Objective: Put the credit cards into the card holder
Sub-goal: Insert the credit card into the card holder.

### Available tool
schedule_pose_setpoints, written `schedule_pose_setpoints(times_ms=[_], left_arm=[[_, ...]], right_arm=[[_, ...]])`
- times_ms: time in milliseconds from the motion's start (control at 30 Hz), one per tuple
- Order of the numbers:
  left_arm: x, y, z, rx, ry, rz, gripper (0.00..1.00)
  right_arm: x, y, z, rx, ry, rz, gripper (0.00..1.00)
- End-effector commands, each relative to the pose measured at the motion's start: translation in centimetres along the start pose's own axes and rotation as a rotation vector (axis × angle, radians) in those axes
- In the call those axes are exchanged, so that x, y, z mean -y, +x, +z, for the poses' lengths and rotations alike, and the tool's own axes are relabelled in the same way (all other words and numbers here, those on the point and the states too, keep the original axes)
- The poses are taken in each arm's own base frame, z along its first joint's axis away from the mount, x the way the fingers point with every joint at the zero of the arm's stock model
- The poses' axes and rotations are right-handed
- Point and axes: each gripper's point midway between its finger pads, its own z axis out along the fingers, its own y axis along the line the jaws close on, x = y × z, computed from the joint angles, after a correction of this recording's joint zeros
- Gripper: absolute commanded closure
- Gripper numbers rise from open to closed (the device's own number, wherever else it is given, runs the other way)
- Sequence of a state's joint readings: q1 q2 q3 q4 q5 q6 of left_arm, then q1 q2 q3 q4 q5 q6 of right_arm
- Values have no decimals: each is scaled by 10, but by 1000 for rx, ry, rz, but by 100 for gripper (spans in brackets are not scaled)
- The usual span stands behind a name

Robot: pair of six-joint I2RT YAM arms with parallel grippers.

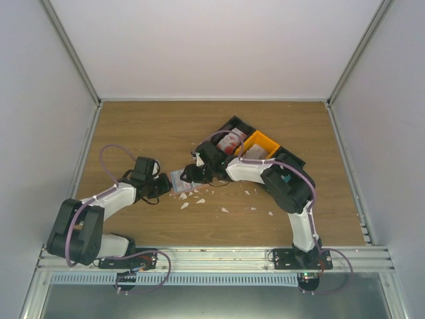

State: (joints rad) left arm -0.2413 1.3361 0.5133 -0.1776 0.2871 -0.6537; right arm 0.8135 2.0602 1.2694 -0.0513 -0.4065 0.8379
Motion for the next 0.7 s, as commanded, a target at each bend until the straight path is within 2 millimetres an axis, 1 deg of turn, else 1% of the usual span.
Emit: schedule_pose_setpoints(times_ms=[0,100,200,333,467,667], left_arm=[[15,-16,-12,56,28,22,83],[17,-20,-17,74,31,21,81],[14,-23,-21,96,17,11,81],[9,-26,-26,124,-1,-2,81],[1,-27,-30,138,-12,-22,81],[-5,-28,-33,147,-15,-37,81]], right_arm=[[11,-1,-11,20,162,-91,46],[2,-1,-10,24,186,-152,46],[-5,1,-1,6,228,-211,48],[-8,4,9,8,310,-269,49],[-5,5,17,4,374,-300,51],[-2,4,23,4,415,-324,61]])
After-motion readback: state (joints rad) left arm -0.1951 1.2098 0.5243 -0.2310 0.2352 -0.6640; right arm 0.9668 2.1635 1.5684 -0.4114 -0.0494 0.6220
